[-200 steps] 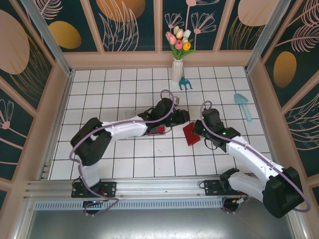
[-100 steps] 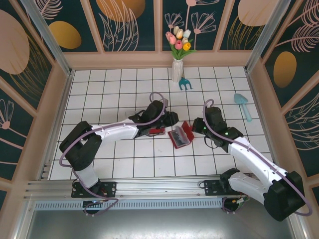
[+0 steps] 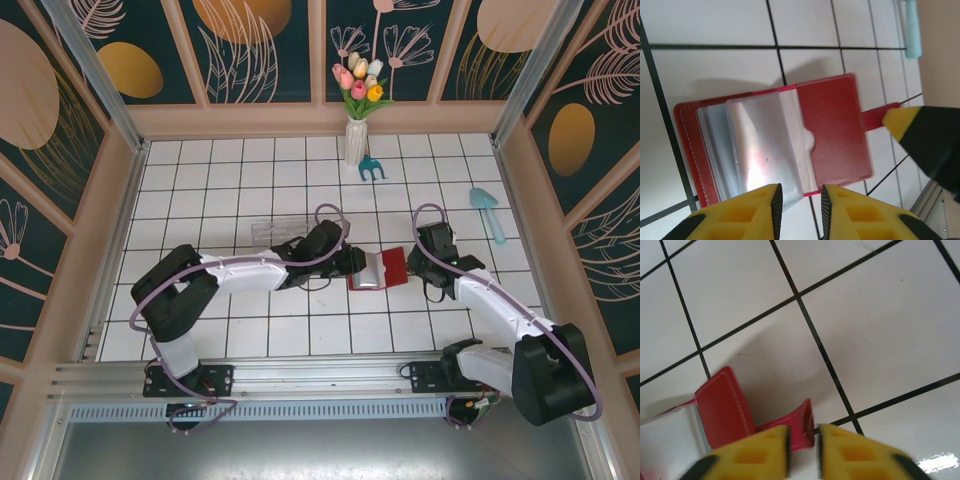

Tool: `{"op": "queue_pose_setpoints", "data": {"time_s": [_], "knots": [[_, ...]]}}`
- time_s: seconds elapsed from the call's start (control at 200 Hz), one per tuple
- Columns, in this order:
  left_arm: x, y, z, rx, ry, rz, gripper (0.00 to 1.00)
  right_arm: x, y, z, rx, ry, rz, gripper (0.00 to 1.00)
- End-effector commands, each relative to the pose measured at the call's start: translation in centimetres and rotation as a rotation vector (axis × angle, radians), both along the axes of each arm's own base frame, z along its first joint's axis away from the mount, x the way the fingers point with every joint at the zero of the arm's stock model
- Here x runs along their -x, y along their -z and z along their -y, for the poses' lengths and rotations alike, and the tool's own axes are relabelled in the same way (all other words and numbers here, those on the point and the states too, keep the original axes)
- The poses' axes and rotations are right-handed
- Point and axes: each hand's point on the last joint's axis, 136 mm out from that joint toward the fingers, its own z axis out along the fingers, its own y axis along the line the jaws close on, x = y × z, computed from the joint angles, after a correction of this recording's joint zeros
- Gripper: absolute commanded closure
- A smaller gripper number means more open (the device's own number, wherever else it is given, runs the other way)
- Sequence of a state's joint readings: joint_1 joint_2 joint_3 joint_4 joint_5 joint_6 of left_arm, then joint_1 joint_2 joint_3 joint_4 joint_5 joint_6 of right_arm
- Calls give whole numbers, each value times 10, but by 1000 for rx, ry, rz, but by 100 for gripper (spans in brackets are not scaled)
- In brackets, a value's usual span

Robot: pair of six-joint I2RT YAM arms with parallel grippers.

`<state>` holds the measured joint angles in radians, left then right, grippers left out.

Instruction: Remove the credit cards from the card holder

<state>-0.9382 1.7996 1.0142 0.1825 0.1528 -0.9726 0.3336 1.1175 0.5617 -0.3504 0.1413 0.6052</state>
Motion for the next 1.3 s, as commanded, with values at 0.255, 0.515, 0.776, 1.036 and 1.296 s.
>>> {"op": "queue_pose_setpoints", "data": {"time_s": [0.255,0.515,0.776,1.036,1.296], "knots": [[2,20,21,-25,28,-15,70,-2,-39,-23,52,-94,86,59],[5,15,47,9,88,4,73,-6,-64,-33,62,-86,135,59],[11,30,80,71,161,-59,98,-10,-69,-44,-7,-122,152,76],[18,57,80,30,157,-125,100,-17,-45,-49,-142,-139,102,100],[13,30,71,35,130,-65,94,-9,7,-38,-128,-111,-17,100]]}}
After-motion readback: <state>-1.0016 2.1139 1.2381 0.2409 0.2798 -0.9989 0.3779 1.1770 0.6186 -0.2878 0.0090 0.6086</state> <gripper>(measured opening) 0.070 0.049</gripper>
